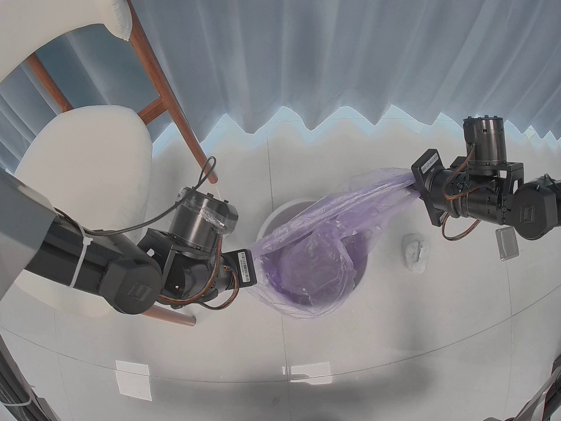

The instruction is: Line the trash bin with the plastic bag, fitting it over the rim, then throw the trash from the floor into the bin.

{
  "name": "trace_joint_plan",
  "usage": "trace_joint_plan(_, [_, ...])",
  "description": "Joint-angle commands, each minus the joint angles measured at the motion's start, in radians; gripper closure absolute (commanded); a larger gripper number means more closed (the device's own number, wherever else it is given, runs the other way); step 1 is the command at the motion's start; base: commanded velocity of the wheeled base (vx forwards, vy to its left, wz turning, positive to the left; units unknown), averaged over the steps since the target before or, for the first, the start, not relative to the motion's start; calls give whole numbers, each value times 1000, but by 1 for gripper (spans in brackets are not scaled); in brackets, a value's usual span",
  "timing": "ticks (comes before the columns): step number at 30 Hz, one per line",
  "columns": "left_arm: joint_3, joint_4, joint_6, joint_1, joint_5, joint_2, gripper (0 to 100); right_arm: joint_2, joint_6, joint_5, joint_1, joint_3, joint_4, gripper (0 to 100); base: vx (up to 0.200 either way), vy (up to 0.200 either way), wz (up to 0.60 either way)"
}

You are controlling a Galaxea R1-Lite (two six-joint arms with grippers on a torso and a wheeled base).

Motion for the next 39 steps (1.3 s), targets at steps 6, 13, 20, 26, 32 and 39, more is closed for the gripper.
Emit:
trace_joint_plan(6, [-10, 3, 3, 16, -123, -114, 100, 10, -132, 190, 15, -1, 6, 100, 0, 0, 0])
trace_joint_plan(13, [-116, 81, -32, 58, -247, -108, 100, 56, -442, 327, -104, -90, 176, 100, 0, 0, 0])
trace_joint_plan(20, [-343, 282, -203, 56, -284, -29, 100, 113, -670, 379, -167, -231, 358, 100, 0, 0, 0])
trace_joint_plan(26, [-449, 333, -255, 78, -307, 38, 100, 179, -698, 373, -175, -327, 391, 100, 0, 0, 0])
trace_joint_plan(32, [-518, 333, -261, 114, -301, 136, 100, 282, -715, 342, -181, -430, 395, 100, 0, 0, 0])
trace_joint_plan(39, [-596, 332, -287, 174, -298, 227, 100, 403, -715, 341, -190, -565, 407, 100, 0, 0, 0])
